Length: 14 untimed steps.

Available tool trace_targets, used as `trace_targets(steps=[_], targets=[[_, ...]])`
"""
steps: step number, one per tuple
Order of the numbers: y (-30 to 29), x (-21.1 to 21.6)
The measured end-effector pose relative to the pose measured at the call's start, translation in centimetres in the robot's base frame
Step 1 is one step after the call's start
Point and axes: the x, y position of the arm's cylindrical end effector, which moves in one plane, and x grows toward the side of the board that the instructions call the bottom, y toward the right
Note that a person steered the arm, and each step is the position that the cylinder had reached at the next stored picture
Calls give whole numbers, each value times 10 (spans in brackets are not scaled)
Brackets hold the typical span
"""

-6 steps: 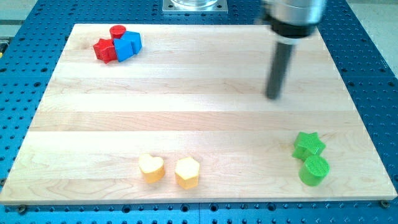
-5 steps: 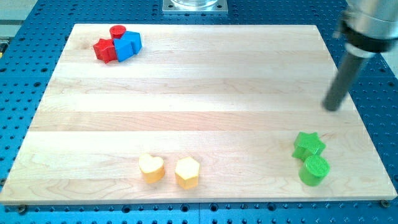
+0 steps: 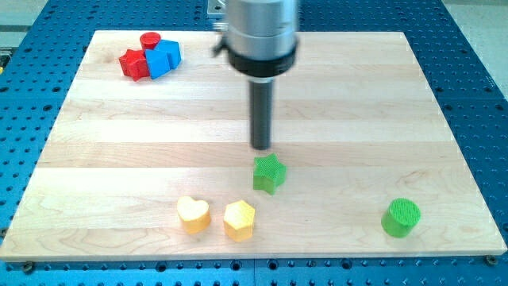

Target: Move the green star into the triangle

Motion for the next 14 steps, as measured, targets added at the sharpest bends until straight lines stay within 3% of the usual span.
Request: trace_targets(steps=[2, 3, 4, 5, 6, 7, 8, 9, 10, 11, 12, 14], targets=[[40, 80], [-74, 71], [-206, 4], [-227, 1], [-209, 54], [-138, 35], [-133, -8], [-89, -25], [-58, -14], [-154, -84], [-181, -97], [-175, -86]])
